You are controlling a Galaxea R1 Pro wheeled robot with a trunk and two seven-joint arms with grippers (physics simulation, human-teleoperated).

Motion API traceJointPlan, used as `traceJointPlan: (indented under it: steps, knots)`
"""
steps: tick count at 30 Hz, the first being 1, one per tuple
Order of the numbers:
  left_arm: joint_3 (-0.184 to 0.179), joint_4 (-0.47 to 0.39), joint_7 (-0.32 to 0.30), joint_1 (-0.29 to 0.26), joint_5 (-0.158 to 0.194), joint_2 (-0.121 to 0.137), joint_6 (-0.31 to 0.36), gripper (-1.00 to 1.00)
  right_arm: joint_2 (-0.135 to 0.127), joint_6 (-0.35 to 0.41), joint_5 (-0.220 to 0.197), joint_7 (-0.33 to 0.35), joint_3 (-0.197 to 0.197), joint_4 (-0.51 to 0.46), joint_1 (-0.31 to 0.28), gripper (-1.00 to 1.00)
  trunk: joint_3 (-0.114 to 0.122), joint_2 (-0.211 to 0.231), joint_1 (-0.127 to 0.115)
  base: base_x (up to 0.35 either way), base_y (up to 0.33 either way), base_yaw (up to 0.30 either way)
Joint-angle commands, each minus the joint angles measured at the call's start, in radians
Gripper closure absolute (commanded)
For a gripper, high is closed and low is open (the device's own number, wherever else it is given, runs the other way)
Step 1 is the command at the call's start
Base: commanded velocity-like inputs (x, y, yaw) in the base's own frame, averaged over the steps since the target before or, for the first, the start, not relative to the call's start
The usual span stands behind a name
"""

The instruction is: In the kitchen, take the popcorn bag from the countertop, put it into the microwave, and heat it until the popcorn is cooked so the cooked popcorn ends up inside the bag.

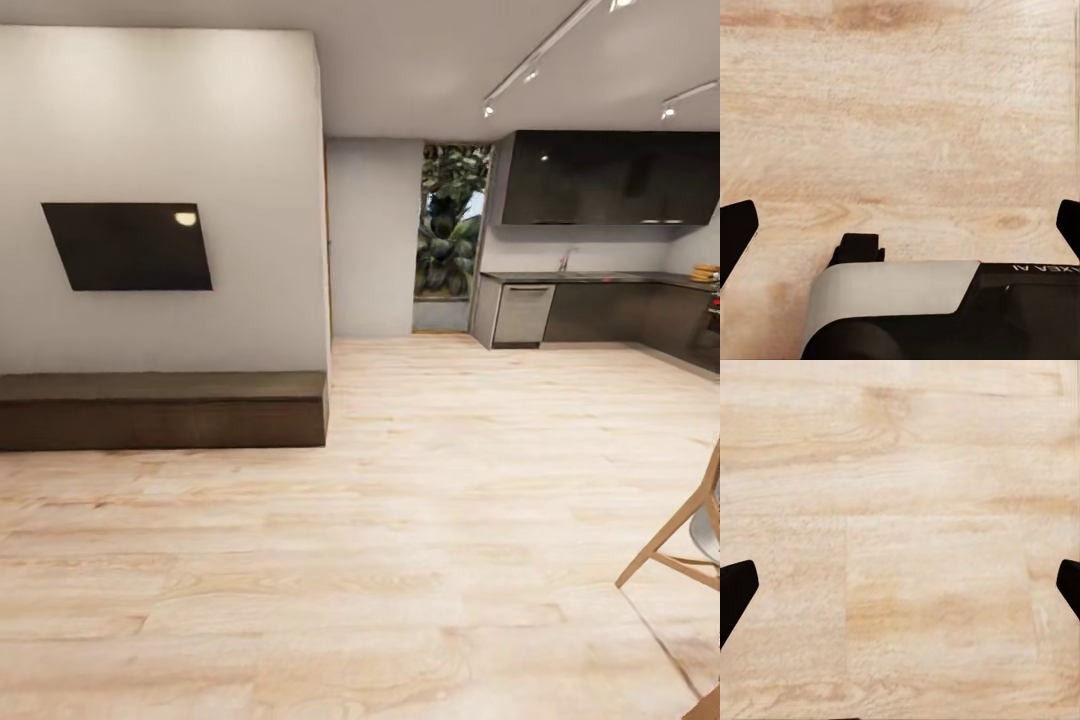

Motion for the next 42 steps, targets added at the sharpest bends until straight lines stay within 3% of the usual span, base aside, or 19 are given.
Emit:
traceJointPlan:
  steps: [1, 11, 26, 42]
  knots:
    - [0.005, 0.001, 0.001, -0.001, 0.0, 0.0, -0.003, -1.0, 0.0, -0.003, 0.001, 0.0, -0.001, 0.001, -0.001, -1.0, -0.001, 0.0, 0.001, 0.34, 0.0, -0.231]
    - [0.005, 0.001, 0.001, -0.001, 0.0, 0.0, -0.003, -1.0, 0.0, -0.003, 0.001, 0.0, 0.0, 0.001, 0.0, -1.0, -0.001, 0.0, 0.001, 0.34, 0.0, -0.273]
    - [0.005, 0.0, 0.001, -0.001, 0.0, 0.0, -0.003, -1.0, 0.0, -0.003, 0.001, 0.0, 0.0, 0.001, 0.0, -1.0, -0.001, 0.0, 0.001, 0.341, 0.0, -0.02]
    - [0.005, 0.0, 0.001, 0.0, 0.0, 0.0, -0.004, -1.0, 0.0, -0.003, 0.001, 0.0, 0.0, 0.001, 0.0, -1.0, -0.001, 0.0, 0.001, 0.343, 0.0, -0.161]
